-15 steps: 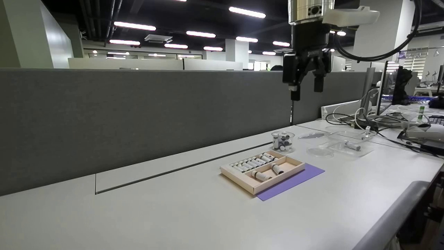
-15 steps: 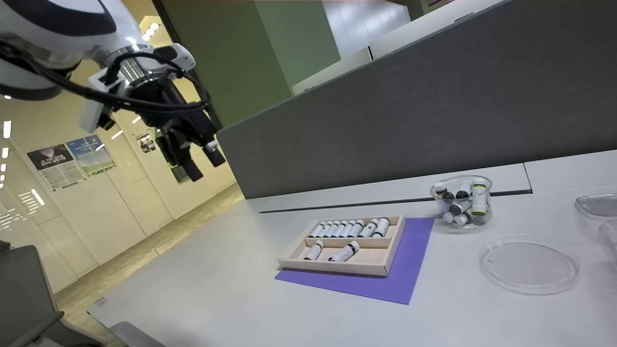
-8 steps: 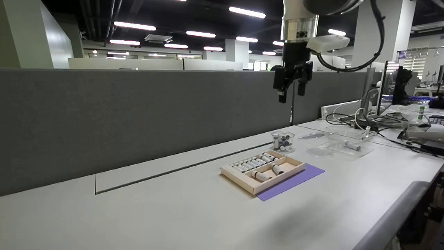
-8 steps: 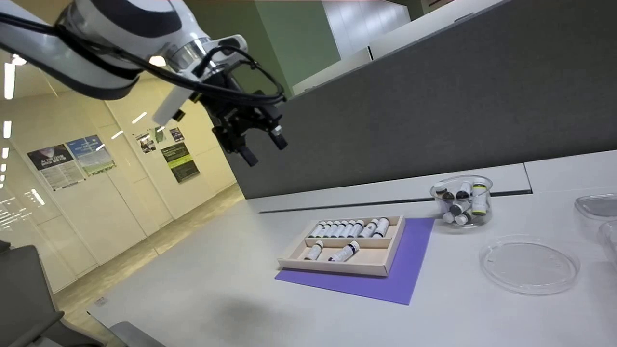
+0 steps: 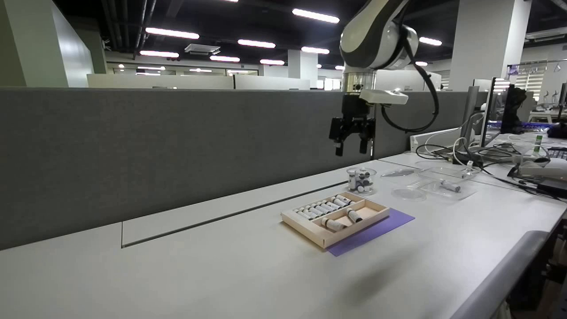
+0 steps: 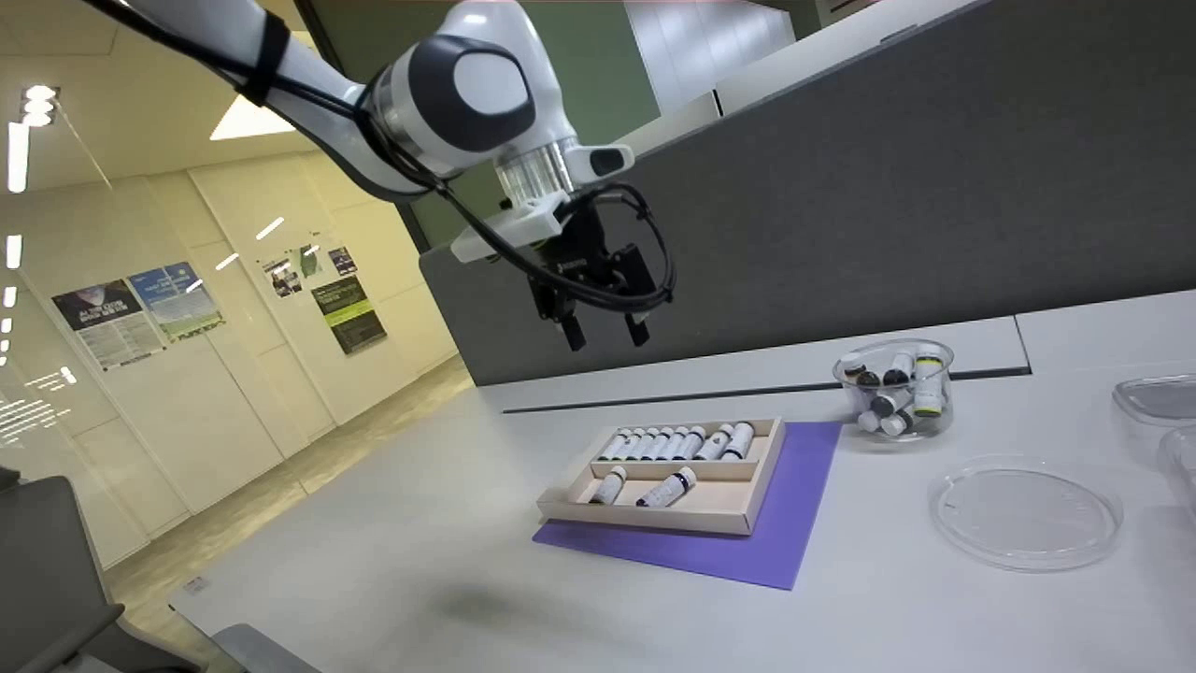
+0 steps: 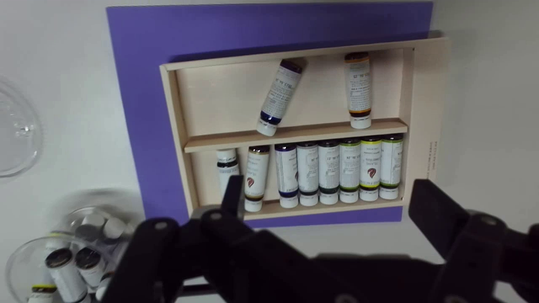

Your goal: Remove a bottle from the bottom segment of the tray and put it in the big bowl

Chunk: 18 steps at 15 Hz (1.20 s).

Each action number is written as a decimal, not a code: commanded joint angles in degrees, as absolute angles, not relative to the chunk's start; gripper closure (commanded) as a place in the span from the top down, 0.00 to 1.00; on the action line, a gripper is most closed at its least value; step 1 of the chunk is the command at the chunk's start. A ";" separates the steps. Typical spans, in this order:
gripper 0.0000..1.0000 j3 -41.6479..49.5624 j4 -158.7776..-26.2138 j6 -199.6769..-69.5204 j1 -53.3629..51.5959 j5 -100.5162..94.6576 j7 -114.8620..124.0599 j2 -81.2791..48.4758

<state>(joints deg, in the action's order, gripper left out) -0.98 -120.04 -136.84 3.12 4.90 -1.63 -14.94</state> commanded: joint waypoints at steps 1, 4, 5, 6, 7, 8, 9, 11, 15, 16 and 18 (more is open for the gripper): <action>1.00 -0.66 -117.98 -135.30 2.79 6.43 -2.11 -17.39; 1.00 -0.74 -116.84 -135.64 2.82 6.68 -2.30 -19.69; 1.00 -0.74 -116.92 -135.63 2.79 6.68 -2.30 -19.40; 1.00 -0.73 -116.92 -135.63 2.77 6.68 -2.30 -19.13; 1.00 -0.73 -116.94 -135.60 2.77 6.68 -2.30 -18.95; 1.00 -0.72 -116.95 -135.59 2.76 6.68 -2.30 -18.85; 1.00 -0.72 -116.96 -135.58 2.76 6.68 -2.30 -18.85; 1.00 -1.02 -116.37 -135.97 3.79 8.59 -3.89 -20.71; 1.00 -0.93 -114.70 -135.39 5.48 11.27 -5.77 -25.02; 1.00 -0.88 -114.18 -134.80 5.92 11.36 -6.24 -26.21; 1.00 -0.68 -113.24 -133.98 6.49 10.75 -6.38 -28.44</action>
<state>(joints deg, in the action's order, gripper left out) -0.93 -116.21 -135.89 5.64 10.25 -5.48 -25.14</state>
